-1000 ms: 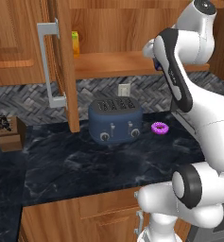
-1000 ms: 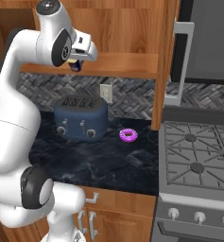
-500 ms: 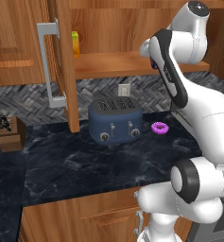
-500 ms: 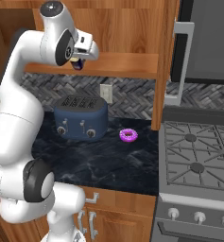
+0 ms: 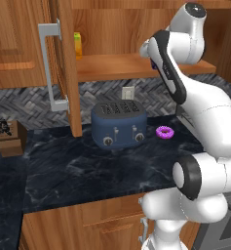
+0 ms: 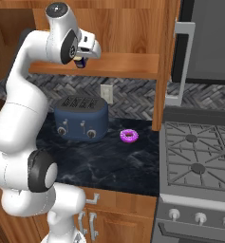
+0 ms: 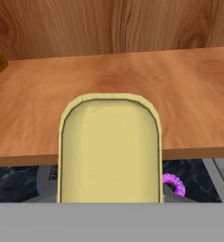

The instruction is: Pick the cereal and canned food from the counter and place them in the cabinets closest to them.

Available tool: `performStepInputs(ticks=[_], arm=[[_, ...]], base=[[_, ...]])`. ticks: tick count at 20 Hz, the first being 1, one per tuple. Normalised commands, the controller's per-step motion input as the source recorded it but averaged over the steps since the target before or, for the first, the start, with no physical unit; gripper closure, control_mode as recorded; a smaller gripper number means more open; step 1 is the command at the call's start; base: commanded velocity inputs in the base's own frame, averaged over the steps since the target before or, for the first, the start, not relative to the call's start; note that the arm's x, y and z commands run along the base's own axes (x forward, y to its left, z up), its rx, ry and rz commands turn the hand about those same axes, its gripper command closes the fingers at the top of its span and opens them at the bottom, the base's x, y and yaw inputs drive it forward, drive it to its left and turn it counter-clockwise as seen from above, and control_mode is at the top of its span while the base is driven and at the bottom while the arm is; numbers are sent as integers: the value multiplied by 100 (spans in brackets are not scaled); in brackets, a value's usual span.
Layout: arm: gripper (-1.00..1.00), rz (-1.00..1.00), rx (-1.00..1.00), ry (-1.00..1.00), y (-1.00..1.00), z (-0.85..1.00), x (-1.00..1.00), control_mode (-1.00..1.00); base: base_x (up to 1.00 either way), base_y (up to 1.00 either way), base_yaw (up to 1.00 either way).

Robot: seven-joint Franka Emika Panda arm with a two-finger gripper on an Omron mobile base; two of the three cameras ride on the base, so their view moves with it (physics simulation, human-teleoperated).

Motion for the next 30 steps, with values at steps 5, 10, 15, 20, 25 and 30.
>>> performStepInputs(ticks=[5, 10, 15, 20, 25, 30], arm=[[100, 0, 0, 0, 3, -5, 31, -100], [100, 0, -1, 0, 0, -6, 12, -100], [100, 0, -1, 0, 5, -2, 12, -100], [100, 0, 0, 0, 8, -3, 33, -100], [100, 0, 0, 0, 7, -6, 41, -100], [100, 0, -1, 4, 2, -7, 31, -100]], base=[[0, 0, 0], [0, 0, 0], [0, 0, 0], [0, 0, 0], [0, 0, 0], [0, 0, 0]])
